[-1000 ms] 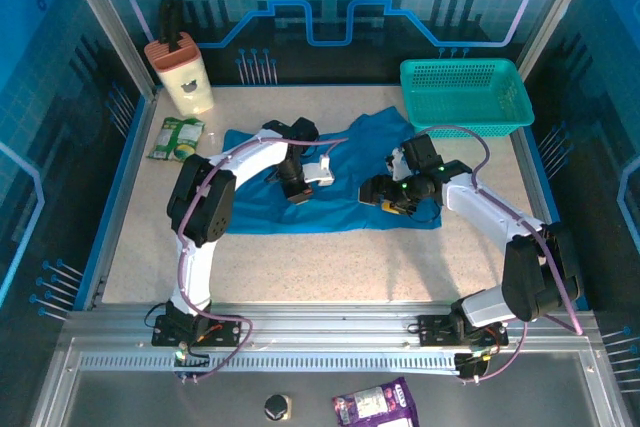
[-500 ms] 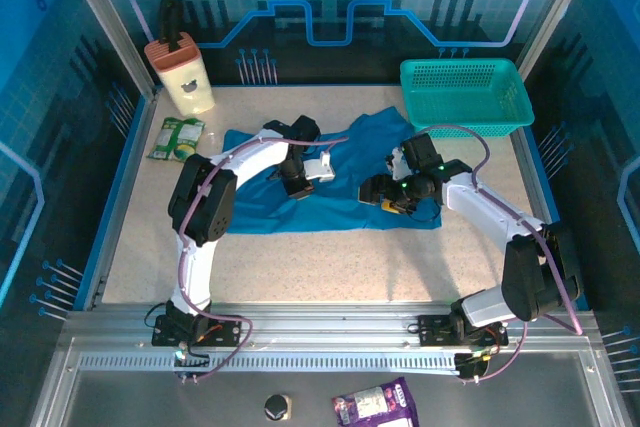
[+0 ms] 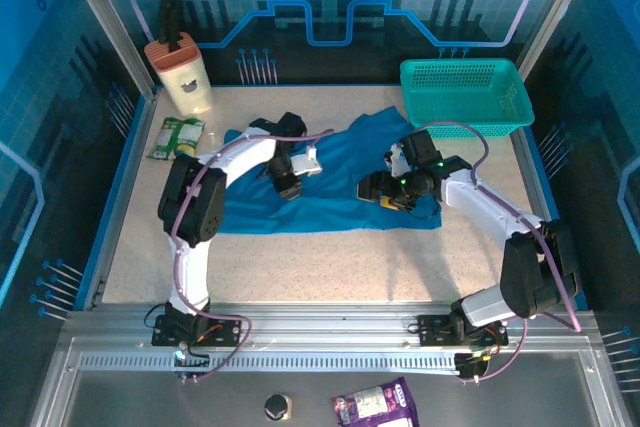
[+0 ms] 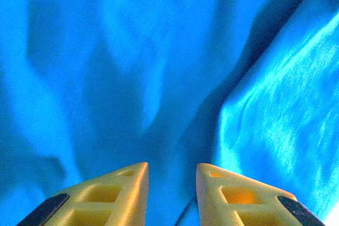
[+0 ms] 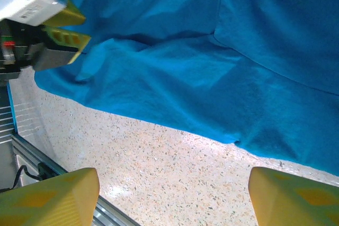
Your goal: Fold the inside-out t-shirt
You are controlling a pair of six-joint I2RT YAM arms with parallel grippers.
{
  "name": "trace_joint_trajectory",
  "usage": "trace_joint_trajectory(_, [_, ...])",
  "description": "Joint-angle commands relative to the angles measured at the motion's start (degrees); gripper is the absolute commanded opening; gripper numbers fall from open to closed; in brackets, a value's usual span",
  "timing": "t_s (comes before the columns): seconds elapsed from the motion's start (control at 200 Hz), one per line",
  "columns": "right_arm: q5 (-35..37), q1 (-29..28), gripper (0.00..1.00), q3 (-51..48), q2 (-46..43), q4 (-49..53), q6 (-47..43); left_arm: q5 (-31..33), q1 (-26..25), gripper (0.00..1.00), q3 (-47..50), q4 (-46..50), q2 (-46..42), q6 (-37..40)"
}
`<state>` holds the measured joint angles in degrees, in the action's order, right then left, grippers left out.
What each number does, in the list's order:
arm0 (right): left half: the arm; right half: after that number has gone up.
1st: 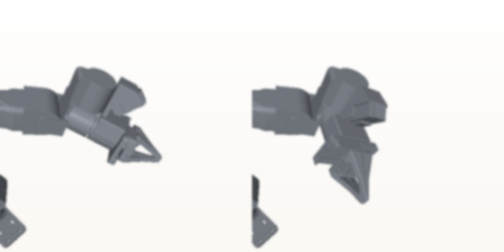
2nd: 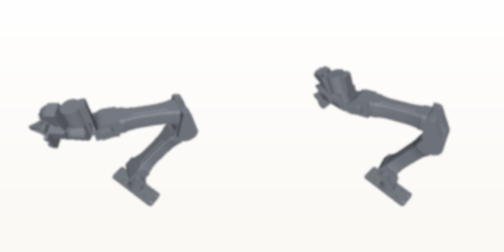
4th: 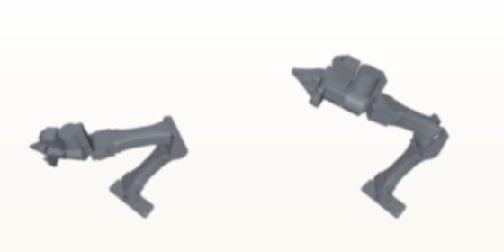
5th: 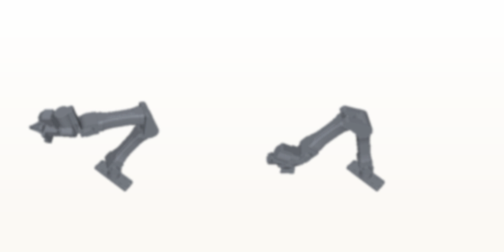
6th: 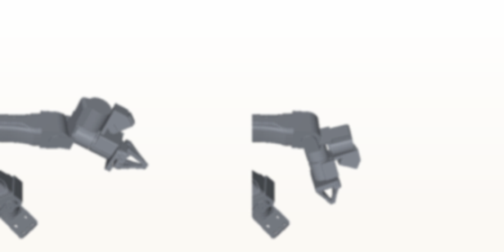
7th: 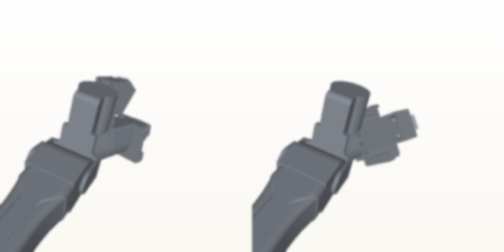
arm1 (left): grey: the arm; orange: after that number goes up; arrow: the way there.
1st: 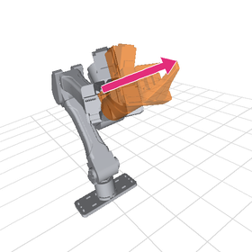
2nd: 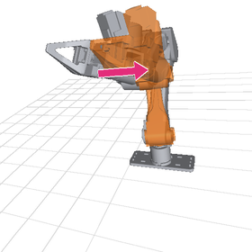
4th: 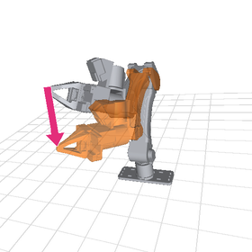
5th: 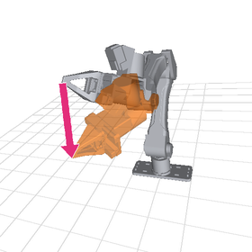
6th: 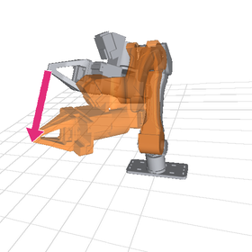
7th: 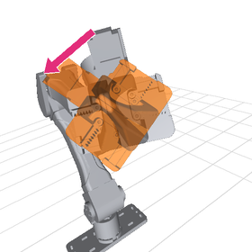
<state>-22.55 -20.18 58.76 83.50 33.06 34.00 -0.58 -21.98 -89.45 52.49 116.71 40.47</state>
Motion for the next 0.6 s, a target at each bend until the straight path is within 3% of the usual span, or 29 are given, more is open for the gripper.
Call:
trace_joint_trajectory(0.0, [-0.4,-0.1,0.76,1.6,1.2,1.6,-1.0,1.3,3.1,0.29,4.6,2.5,-4.0,0.8])
trace_joint_trajectory(0.31, [-2.4,-0.1,0.75,4.5,4.0,3.6,-2.1,9.2,8.1,0.30,12.9,-1.8,-4.2,0.9])
trace_joint_trajectory(0.475, [-2.6,0.0,0.75,5.6,4.7,4.4,-2.4,8.1,9.8,0.30,12.2,-2.1,-4.6,1.2])
trace_joint_trajectory(0.595, [-2.7,-0.1,0.75,6.0,5.1,4.0,-1.9,7.5,9.9,0.22,11.8,-1.3,-4.2,1.5])
